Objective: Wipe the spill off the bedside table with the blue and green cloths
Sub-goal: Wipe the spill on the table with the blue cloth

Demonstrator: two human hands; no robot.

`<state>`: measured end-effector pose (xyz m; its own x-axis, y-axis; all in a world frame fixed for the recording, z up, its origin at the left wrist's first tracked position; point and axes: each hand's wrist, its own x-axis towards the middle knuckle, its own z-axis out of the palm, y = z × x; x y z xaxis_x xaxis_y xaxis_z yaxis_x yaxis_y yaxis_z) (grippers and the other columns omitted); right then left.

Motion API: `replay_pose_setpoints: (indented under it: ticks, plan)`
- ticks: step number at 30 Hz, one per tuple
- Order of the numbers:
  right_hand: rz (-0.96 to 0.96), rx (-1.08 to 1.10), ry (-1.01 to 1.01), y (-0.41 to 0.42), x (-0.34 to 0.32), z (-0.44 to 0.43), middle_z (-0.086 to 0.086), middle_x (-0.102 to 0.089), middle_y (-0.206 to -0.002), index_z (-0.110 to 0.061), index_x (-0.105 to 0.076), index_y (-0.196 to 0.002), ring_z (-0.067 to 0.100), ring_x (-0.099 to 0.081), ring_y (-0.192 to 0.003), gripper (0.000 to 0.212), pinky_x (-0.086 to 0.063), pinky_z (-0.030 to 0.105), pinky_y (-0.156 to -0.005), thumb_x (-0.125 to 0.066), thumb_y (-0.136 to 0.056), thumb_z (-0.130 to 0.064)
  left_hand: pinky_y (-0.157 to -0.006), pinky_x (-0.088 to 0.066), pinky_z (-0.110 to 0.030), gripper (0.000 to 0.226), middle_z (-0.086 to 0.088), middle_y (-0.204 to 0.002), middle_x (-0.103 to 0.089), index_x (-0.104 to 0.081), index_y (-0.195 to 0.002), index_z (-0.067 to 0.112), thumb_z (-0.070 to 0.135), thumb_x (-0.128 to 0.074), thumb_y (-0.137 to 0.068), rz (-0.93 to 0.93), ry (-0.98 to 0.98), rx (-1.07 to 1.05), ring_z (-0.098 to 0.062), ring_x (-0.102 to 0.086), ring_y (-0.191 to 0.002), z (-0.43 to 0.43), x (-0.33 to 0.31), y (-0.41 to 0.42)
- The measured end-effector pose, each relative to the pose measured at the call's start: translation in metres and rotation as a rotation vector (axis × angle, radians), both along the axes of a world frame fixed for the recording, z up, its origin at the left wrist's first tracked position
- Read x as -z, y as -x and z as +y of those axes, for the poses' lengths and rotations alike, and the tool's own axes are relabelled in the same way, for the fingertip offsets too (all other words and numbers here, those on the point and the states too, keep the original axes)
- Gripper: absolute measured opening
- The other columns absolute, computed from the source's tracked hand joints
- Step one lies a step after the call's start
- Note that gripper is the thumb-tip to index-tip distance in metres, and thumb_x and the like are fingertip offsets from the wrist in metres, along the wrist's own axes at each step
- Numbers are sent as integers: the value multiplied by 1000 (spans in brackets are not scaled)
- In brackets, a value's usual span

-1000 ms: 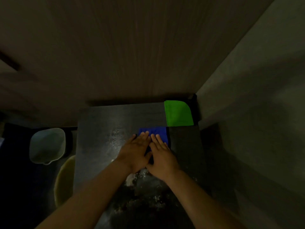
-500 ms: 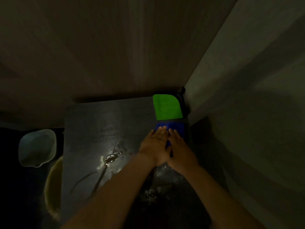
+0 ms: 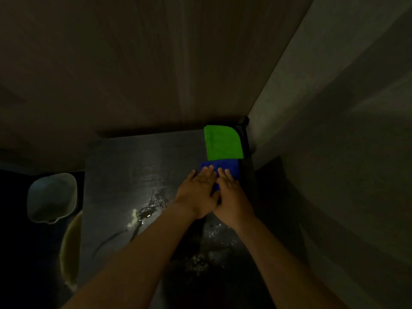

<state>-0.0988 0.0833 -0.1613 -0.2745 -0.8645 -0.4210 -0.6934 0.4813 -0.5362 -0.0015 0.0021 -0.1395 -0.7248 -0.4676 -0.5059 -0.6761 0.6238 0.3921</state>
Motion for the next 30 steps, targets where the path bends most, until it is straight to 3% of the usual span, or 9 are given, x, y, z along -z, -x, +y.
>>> replay_pose_setpoints:
  ticks: [3,10,14,19,23,30]
  plan:
    - [16,16,24,18,1,12,0,-7,-160,-20,-21,-148,14,3,-147,67,-3,38,-119,-55,-90,-23,-121,3,-34,65,-2,-161,1,-4,-151,17,41,-29,-97,0,0,26,-11,3,-148,7,0,20]
    - [142,-6,-80,57,5,25,3,-1,-161,-20,-8,-150,20,4,-147,67,-6,45,-120,-43,-95,-31,-121,1,-34,66,-2,-161,0,-5,-151,16,40,-31,-96,40,19,77,-13,1,-148,20,9,65]
    - [53,63,-21,35,4,26,6,-2,-161,-17,-6,-150,20,7,-147,77,-2,40,-120,-54,-90,-29,-120,4,-33,62,1,-161,0,-5,-151,19,37,-29,-97,35,-5,78,-10,2,-148,21,9,45]
    - [44,-34,-44,-16,0,30,2,7,-160,-17,2,-150,17,16,-145,83,7,36,-119,-52,-89,-34,-119,4,-32,62,2,-161,0,-6,-151,21,35,-31,-97,-7,-36,39,-8,2,-147,24,2,-9]
    - [20,-65,-43,-47,-4,21,3,7,-161,-15,-3,-150,17,15,-146,79,5,38,-120,-51,-90,-32,-120,4,-33,60,3,-160,1,-4,-151,23,37,-29,-98,-83,-27,69,-8,2,-147,15,-3,-43]
    - [23,14,15,-16,-1,42,-1,0,-161,-16,-5,-150,13,7,-146,77,3,32,-118,-51,-91,-30,-120,3,-33,59,-1,-161,2,-4,-151,20,37,-28,-99,-71,-3,127,-12,3,-148,28,-2,-13]
